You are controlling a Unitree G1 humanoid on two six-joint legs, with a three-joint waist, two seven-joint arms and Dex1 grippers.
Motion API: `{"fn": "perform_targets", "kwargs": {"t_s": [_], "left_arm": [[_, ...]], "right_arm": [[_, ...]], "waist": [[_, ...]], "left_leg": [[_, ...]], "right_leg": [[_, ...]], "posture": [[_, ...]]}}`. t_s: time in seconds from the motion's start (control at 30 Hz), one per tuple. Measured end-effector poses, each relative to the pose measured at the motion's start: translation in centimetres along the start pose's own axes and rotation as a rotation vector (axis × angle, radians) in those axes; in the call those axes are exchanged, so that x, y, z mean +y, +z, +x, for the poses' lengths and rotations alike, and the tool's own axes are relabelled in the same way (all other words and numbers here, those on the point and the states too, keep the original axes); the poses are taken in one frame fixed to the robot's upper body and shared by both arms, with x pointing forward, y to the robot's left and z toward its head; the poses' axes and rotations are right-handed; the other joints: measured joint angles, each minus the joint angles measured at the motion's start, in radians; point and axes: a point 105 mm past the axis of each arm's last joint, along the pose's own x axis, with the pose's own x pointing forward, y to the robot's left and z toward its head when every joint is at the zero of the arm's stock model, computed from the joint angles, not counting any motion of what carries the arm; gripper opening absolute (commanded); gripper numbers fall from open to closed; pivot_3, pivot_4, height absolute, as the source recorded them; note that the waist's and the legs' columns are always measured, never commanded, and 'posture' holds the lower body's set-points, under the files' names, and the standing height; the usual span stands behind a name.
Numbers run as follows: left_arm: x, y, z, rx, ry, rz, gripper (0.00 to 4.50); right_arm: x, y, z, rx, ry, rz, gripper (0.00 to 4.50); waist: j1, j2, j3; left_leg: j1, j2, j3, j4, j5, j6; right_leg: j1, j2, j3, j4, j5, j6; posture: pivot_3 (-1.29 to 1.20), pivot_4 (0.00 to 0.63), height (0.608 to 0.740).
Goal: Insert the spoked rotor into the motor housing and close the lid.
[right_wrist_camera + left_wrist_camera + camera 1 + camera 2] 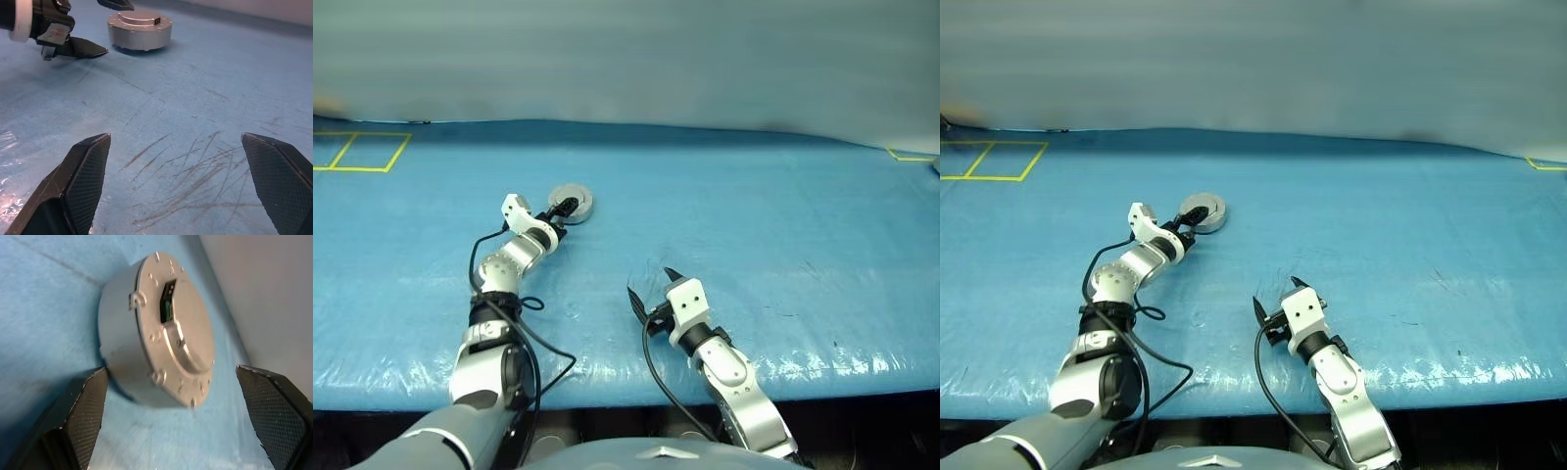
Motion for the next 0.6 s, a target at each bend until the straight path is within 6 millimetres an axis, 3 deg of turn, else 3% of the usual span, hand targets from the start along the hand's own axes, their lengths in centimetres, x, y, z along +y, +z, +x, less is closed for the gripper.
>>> {"fn": "perform_targets", "kwargs": {"t_s": [0.17,0.43,0.6], "left_arm": [[1.2,-2.1,-3.3,0.021,0.042,0.169,4.47],[3.5,-4.6,-8.0,0.105,0.062,0.942,4.47],[3.3,-5.3,-9.7,0.019,-0.037,1.055,4.47]], "right_arm": [[0.1,0.1,0.1,0.0,0.008,0.003,4.5],[0.2,-0.1,-0.3,-0.005,0.048,-0.019,4.5],[0.2,-0.4,-0.7,0.003,0.064,-0.022,4.5]], "waist": [[0.001,0.005,-0.009],[-0.002,0.007,-0.011],[0.009,0.004,-0.007]], "left_leg": [[0.007,-0.001,0.001,-0.009,-0.001,-0.007],[0.003,0.0,0.002,-0.022,0.002,-0.009],[-0.005,0.001,0.001,-0.025,0.002,-0.009]], "right_leg": [[0.001,-0.005,0.001,0.0,-0.005,0.0],[-0.01,-0.004,0.003,0.0,-0.007,-0.013],[-0.019,-0.005,0.001,-0.001,-0.01,-0.017]], "posture": [[0.0,0.15,0.74],[0.0,0.15,0.74],[0.0,0.15,0.74]]}}
